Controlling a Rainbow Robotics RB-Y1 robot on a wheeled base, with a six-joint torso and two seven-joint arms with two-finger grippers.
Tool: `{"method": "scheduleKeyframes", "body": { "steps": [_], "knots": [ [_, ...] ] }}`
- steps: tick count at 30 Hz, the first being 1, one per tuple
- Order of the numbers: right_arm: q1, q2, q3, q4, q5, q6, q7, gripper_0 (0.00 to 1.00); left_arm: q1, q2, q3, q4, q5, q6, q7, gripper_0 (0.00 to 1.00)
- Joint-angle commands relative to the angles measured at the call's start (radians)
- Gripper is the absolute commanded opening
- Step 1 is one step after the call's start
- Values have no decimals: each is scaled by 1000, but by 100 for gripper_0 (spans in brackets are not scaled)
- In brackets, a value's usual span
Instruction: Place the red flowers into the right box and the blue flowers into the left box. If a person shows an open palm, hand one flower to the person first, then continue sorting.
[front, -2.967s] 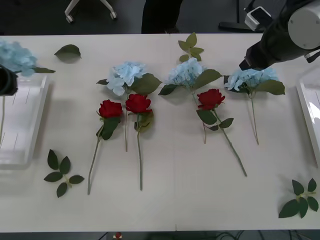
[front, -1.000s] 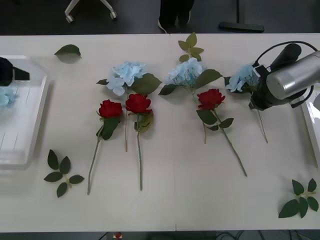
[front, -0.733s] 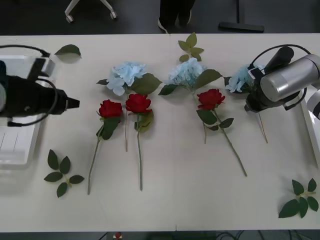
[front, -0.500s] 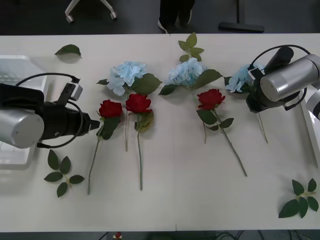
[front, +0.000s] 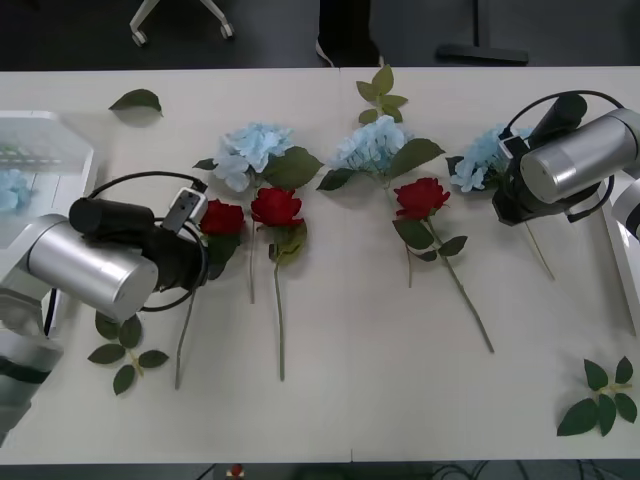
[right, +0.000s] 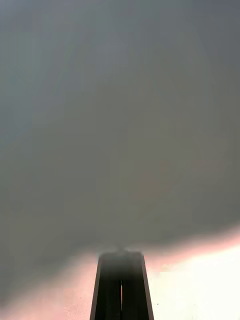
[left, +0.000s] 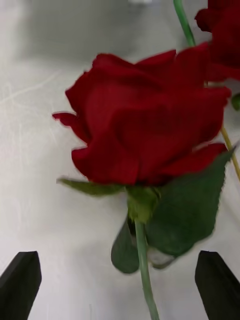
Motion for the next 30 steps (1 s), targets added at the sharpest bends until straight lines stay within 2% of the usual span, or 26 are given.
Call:
{"method": "scheduleKeyframes", "body": {
  "steps": [1,2,5,6,13,18,23,27,30],
  "knots": [
    [-46,9,-37,-3,-13,6,-22,0,-64,-31,5,62,-29,-51,-41,73],
    [-48,11,-47,-5,-21,5,-19,0,-68,-35,5,75,-35,-59,-42,61],
    [-54,6,-72,-12,-43,11,-4,0,-74,-51,5,106,-55,-88,-42,6],
    [-59,5,-73,-12,-44,12,-2,0,-74,-52,5,108,-59,-90,-42,0],
    [-63,-26,-124,-91,-95,15,35,0,-71,-54,5,108,-59,-90,-39,0],
    [-59,-49,-254,-166,-220,15,170,0,-68,-45,8,79,-41,-73,-30,0],
    [-60,-46,-377,-270,-345,5,314,0,-54,-17,56,-30,16,48,-24,0],
    [-59,-26,-417,-358,-446,-45,351,0,-39,8,123,-144,91,168,-24,0],
    [-59,6,-446,-381,-616,-107,393,0,-38,17,184,-225,168,274,-25,0]
  ]
}}
